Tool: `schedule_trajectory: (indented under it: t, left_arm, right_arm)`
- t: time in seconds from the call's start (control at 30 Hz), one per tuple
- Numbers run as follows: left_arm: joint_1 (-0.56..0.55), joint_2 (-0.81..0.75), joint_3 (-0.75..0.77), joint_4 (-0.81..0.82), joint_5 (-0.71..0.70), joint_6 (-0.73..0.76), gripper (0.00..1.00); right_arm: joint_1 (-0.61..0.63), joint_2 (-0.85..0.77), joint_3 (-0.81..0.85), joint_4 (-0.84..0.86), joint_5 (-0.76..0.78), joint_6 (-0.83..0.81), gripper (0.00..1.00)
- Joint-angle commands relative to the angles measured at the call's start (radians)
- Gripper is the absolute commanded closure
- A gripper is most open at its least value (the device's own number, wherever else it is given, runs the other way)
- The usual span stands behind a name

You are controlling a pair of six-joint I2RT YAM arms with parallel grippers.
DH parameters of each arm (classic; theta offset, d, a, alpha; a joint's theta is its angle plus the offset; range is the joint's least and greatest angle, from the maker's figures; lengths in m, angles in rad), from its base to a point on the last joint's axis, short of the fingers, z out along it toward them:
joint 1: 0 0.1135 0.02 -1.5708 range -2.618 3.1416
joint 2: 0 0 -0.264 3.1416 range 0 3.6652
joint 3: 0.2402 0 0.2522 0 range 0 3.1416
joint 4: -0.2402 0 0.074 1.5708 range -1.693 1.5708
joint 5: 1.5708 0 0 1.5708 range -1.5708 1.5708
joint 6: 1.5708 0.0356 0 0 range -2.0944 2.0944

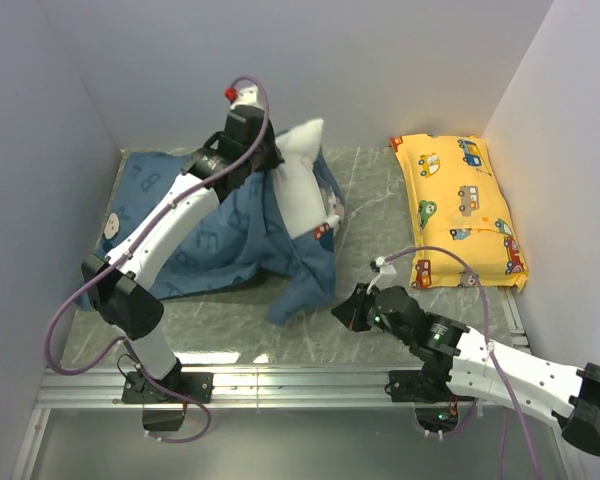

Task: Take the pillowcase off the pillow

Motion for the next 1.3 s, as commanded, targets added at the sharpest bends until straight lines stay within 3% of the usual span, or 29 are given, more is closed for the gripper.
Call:
schedule_trajectory:
  t: [0.0, 0.13, 0.3, 0.4, 0.5, 0.53, 0.6, 0.63, 0.73, 0.83, 0.97, 1.27]
  left_arm:
    - [0.062, 0.004, 0.116, 0.109, -0.083, 0.012, 1.00]
    - [0.065, 0.008, 0.115, 0.121, -0.060, 0.003, 1.00]
    - [0.070, 0.011, 0.150, 0.095, -0.043, -0.005, 1.00]
    - [0.071, 0.005, 0.156, 0.086, -0.016, -0.006, 1.00]
    - [0.073, -0.026, 0.094, 0.120, -0.002, -0.014, 1.00]
    - [0.071, -0.034, 0.074, 0.129, 0.003, -0.017, 0.99]
    - [0.071, -0.057, 0.017, 0.144, 0.013, -0.028, 1.00]
    - [0.071, -0.063, 0.000, 0.158, 0.023, -0.031, 1.00]
    - [0.068, -0.089, -0.058, 0.183, 0.032, -0.040, 1.00]
    - [0.062, -0.103, -0.091, 0.187, 0.030, -0.048, 1.00]
    - [0.053, -0.114, -0.104, 0.187, 0.027, -0.053, 1.00]
    - [0.048, -0.118, -0.109, 0.189, 0.029, -0.053, 1.00]
  right_arm:
    - [0.043, 0.019, -0.033, -0.065, -0.005, 0.046, 0.91]
    - [0.074, 0.135, -0.039, -0.001, 0.006, 0.077, 1.00]
    - [0.119, 0.373, -0.006, 0.145, 0.000, 0.104, 1.00]
    - [0.185, 0.402, 0.039, 0.127, 0.116, 0.118, 1.00]
    - [0.184, 0.330, 0.130, -0.014, 0.188, 0.081, 0.83]
    - [0.184, 0.298, 0.166, -0.056, 0.214, 0.069, 0.71]
    - [0.184, 0.276, 0.282, -0.167, 0.283, 0.032, 0.61]
    - [0.181, 0.266, 0.318, -0.198, 0.306, 0.022, 0.48]
    - [0.141, 0.279, 0.454, -0.281, 0.369, -0.031, 0.31]
    - [0.019, 0.324, 0.557, -0.280, 0.290, -0.092, 0.23]
    - [-0.109, 0.462, 0.698, -0.308, 0.227, -0.144, 0.20]
    - [-0.141, 0.608, 0.726, -0.257, 0.176, -0.109, 0.20]
